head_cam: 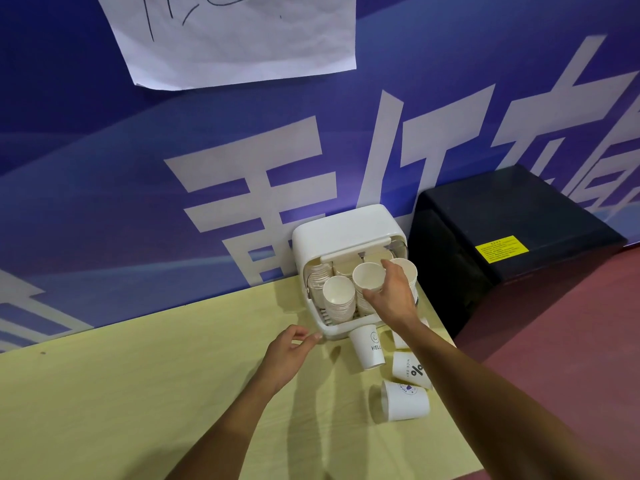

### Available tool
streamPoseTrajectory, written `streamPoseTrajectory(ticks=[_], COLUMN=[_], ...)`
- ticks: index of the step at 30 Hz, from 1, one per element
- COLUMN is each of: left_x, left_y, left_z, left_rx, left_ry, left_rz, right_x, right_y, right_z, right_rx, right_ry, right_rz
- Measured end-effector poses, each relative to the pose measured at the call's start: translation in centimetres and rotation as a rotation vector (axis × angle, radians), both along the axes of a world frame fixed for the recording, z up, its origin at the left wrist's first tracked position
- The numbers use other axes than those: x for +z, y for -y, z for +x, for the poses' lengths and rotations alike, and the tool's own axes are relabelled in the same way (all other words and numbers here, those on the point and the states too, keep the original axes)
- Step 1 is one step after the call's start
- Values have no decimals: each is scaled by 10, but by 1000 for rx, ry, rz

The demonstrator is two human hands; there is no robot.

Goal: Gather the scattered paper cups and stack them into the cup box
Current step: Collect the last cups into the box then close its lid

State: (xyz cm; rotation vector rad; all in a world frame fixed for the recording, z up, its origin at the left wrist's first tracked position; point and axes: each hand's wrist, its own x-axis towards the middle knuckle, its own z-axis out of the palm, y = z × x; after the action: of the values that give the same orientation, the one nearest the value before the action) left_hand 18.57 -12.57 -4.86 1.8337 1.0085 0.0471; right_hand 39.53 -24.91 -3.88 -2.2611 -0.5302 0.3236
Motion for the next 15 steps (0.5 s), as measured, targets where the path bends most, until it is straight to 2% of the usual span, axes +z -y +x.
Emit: streamPoseTrajectory(ticks=[9,15], left_x=[-1,-3], left_y=[1,0], left_z=[-8,-11], left_rx=[7,17], left_ry=[-15,-21], left_rz=[0,-3], right_x=[-11,-19], right_y=[2,-1], right_z=[-1,0], right_rx=[75,88], right_ry=[105,107], right_rz=[-107,-148])
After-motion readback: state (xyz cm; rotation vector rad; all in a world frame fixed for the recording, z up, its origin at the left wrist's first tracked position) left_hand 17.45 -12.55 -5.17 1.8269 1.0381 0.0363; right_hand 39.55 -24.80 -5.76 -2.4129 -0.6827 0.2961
